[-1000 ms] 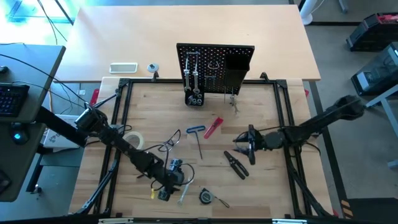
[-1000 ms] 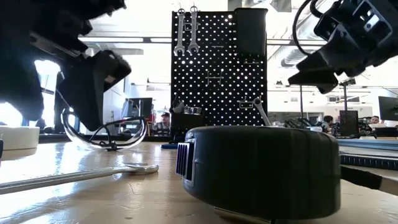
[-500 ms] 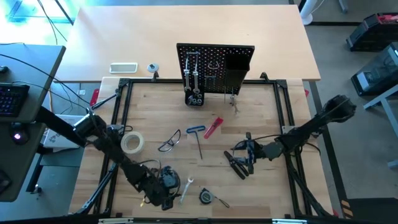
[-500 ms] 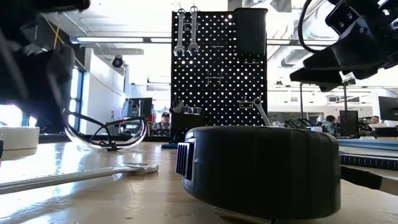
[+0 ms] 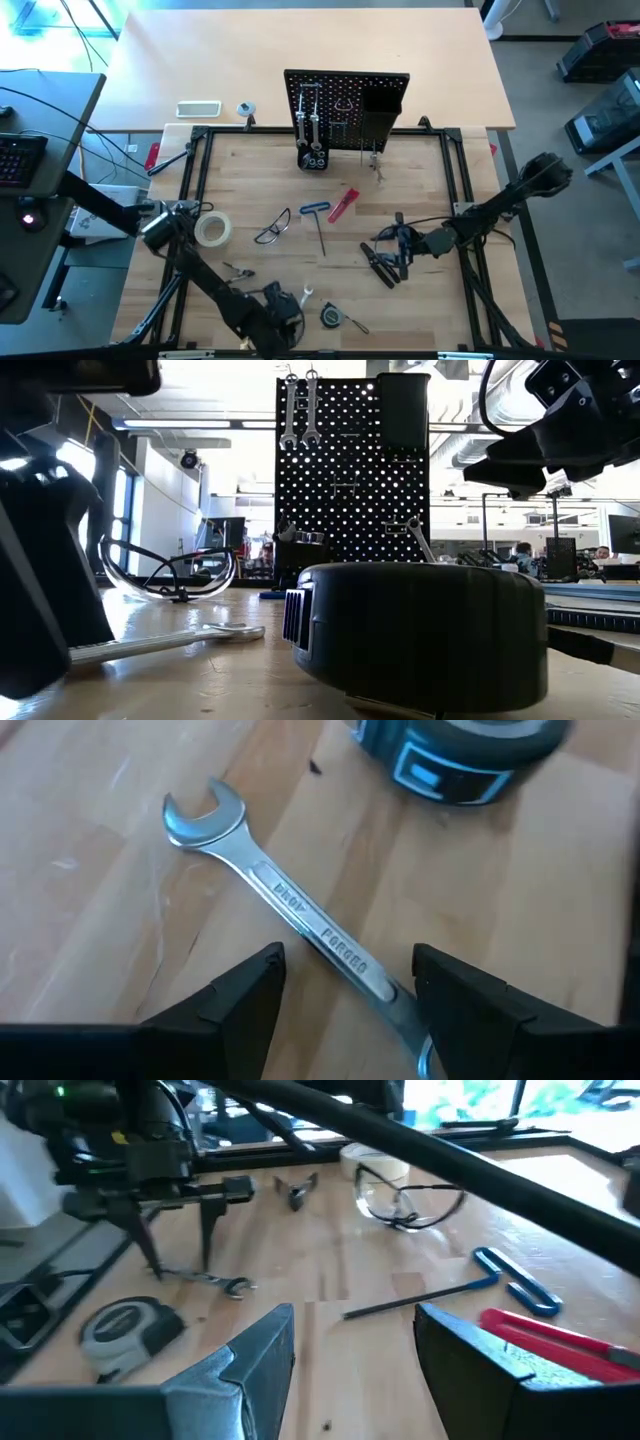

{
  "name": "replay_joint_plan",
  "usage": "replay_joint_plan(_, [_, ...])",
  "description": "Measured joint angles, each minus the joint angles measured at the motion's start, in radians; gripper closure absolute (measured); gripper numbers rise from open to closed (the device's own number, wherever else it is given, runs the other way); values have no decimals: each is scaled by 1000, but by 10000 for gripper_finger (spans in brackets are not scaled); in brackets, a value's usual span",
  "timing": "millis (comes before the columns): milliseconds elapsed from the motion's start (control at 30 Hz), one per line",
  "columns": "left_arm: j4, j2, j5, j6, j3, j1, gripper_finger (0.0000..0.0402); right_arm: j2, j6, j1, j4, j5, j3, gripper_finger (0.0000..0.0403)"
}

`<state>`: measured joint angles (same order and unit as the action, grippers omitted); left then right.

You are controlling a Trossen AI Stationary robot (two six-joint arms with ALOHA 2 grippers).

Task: Hang tools onto peg board
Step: Hang the wrench onto the peg board

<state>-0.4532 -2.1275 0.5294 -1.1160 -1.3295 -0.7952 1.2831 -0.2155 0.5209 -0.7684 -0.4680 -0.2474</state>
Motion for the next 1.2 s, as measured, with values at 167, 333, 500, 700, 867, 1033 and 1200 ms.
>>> replay_joint_plan(167, [-188,-96,53,-49,-134,-2,195,0,-11,18,0,32,0,203])
replay_joint_plan(333, [-200,-119,94,-30,-150,6,285,0,-11,37,-4,33,0,203])
replay_joint_plan(500, [-225,-126,188,43,-142,29,379,0,11,45,-4,33,0,203])
replay_joint_plan(700, [-193,-129,257,198,-139,116,382,0,49,45,-2,33,0,203])
replay_joint_plan(867, [-66,-128,302,435,-149,218,401,0,67,45,2,36,0,203])
replay_joint_plan(1033, [19,-134,254,666,-196,290,401,0,67,45,29,59,0,203])
replay_joint_plan(1200, [25,-135,201,815,-243,338,400,0,57,45,73,59,0,203])
